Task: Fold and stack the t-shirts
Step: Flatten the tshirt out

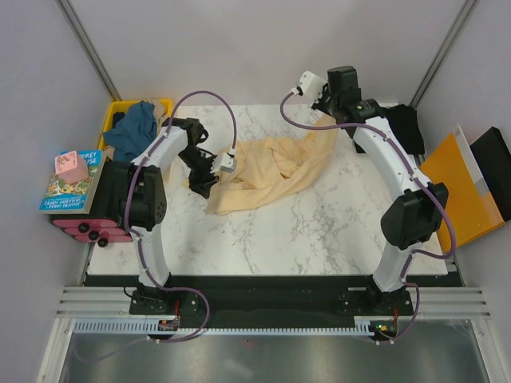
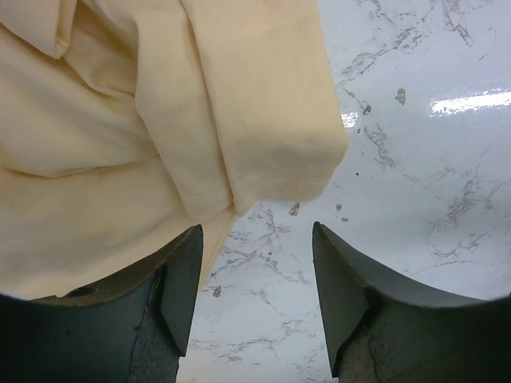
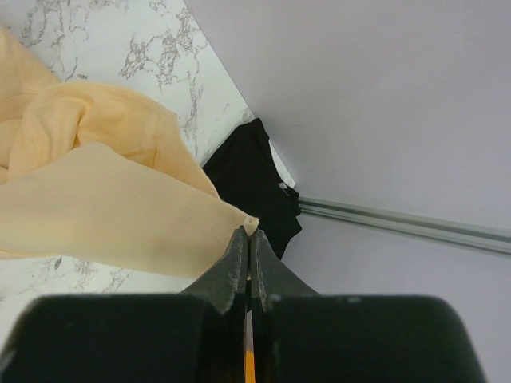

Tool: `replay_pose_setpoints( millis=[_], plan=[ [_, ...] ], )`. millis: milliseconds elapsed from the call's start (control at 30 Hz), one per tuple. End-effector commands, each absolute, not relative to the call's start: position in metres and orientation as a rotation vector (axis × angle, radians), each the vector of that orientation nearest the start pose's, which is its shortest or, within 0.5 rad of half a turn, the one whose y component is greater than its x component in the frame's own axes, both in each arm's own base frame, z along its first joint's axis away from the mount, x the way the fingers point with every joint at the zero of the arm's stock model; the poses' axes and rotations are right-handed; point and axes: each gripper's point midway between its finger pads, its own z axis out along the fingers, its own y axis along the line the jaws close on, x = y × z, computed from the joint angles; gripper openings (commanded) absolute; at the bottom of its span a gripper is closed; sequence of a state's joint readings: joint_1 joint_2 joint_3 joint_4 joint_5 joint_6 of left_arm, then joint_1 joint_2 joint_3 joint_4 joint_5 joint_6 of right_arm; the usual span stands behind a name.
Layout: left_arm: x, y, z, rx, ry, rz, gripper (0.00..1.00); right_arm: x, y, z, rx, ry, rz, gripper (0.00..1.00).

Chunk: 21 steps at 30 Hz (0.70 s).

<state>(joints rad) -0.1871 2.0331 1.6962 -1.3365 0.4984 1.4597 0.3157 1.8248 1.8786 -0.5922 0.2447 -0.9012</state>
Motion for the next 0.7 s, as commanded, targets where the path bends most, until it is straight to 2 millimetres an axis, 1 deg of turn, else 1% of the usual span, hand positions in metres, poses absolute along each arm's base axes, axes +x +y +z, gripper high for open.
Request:
replay_pose_setpoints(
  millis=[0,67,200,267,467,567,633,667],
  plan=[
    [0.289,-0.11,0.094,-2.216,-2.136,0.945,0.64,0.525,0.096,0.311,-1.053,1.811,-0.607,0.0],
    [0.287,-0.111,0.083,-2.177,-2.114,0.966,0.64,0.526,0.098,0.311,-1.054,1.808,-0.603,0.0],
    [0.295,-0.112,0.072,-2.135,-2.121,0.973,0.62,0.528,0.098,0.312,-1.058,1.804,-0.606,0.0],
    [0.298,-0.113,0.072,-2.139,-2.124,0.975,0.62,0.528,0.098,0.313,-1.059,1.801,-0.608,0.0],
    [0.304,-0.113,0.057,-2.114,-2.111,0.971,0.62,0.528,0.098,0.314,-1.06,1.797,-0.611,0.0],
    [0.306,-0.113,0.055,-2.11,-2.117,0.967,0.6,0.527,0.099,0.315,-1.059,1.797,-0.611,0.0],
    [0.309,-0.113,0.054,-2.122,-2.122,0.958,0.58,0.527,0.098,0.314,-1.061,1.8,-0.614,0.0],
    [0.31,-0.114,0.054,-2.127,-2.124,0.955,0.52,0.527,0.098,0.312,-1.063,1.802,-0.613,0.0]
  ],
)
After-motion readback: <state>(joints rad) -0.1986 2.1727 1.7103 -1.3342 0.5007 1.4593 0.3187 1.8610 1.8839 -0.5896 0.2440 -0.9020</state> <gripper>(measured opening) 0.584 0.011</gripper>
